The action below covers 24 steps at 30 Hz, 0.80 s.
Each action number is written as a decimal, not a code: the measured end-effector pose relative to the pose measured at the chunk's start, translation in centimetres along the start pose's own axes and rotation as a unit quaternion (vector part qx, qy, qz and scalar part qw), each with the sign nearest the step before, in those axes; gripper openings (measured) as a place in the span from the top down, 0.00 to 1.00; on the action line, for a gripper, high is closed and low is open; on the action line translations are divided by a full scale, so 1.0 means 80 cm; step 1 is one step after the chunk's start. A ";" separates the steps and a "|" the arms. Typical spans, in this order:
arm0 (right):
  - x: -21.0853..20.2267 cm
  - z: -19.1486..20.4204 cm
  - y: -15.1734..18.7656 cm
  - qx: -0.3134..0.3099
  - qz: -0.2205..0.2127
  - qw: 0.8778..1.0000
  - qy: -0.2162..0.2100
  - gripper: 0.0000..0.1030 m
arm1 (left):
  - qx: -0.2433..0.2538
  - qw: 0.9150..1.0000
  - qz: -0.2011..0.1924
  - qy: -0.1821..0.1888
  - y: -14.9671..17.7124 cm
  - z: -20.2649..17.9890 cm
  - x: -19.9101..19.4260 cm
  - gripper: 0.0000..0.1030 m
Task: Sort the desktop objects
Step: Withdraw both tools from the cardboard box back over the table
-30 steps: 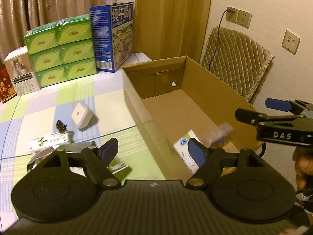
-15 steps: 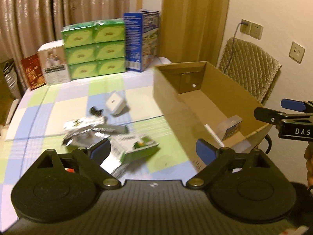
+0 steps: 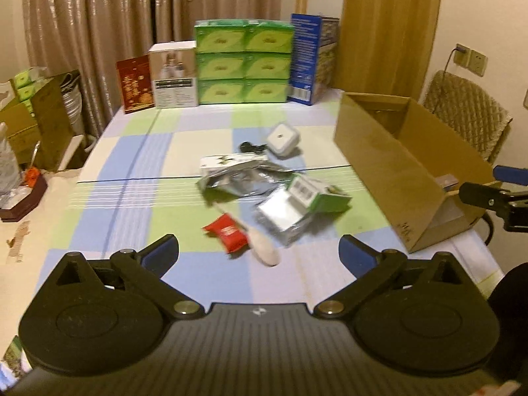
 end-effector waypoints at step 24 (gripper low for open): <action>0.070 0.066 0.013 -0.088 0.046 0.994 -0.047 0.02 | 0.069 0.997 0.038 0.003 0.003 0.059 0.062 0.01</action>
Point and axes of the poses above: each gripper's, at about its wrist camera, not at the fingertips, and x roughly the way its jaws point, z to its left, y to its underside, the point moved 3 cm from there along x, roughly the way its jaws point, and after that the axes turned 10 degrees about z, right-handed, at the moved point
